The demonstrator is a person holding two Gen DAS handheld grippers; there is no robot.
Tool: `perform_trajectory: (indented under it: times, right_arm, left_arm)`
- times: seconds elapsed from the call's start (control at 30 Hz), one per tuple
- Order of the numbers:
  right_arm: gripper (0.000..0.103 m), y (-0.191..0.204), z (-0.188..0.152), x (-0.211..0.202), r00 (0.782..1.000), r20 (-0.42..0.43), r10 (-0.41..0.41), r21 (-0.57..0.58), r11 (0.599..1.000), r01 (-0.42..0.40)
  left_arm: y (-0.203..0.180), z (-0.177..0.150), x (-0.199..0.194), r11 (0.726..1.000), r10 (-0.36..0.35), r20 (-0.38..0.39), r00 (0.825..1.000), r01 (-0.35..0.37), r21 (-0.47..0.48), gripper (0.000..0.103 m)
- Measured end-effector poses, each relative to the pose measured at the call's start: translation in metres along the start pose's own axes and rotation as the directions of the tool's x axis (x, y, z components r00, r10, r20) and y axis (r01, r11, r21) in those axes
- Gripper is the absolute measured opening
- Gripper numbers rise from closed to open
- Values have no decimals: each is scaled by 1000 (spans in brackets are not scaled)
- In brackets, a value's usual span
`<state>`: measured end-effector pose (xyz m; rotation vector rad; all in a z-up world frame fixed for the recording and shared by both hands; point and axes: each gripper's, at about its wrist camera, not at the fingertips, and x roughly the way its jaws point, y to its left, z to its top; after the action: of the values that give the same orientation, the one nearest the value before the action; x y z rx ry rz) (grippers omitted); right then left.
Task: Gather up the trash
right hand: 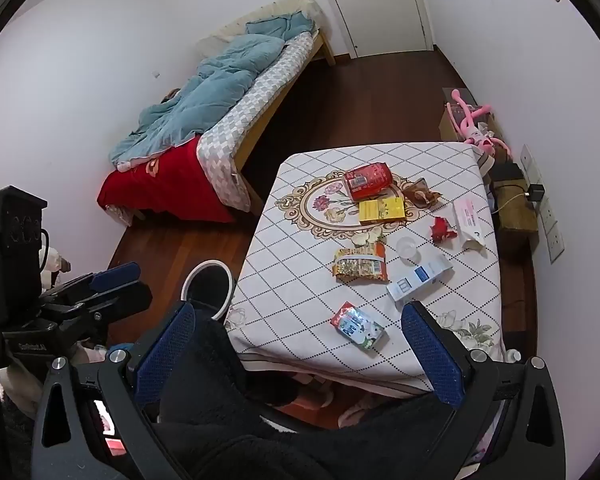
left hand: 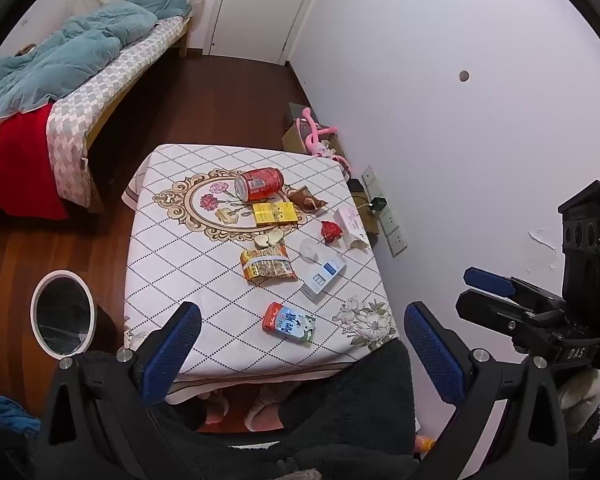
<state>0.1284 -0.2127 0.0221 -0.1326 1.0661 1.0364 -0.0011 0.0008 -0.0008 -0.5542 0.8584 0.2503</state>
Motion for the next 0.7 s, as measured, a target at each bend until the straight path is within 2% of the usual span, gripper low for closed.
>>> perform_trajectory:
  times: [0.43,0.5,0.7]
  right_arm:
    - [103,5,1,6,1000,-9,-2,-7,1000,2]
    - [103,-4,3,7,1000,-8,-3,-8,1000,3]
    - [103,0,4,13,1000,-24,-8,-21,1000,7]
  left_arm:
    - [3,-7,13,1000,-3,-9,1000,3,3,103]
    - [4,-9,15,1000,0,-7,1000,0,5,103]
    - [1,-2,7,1000,2,-13,1000,-2,11,103]
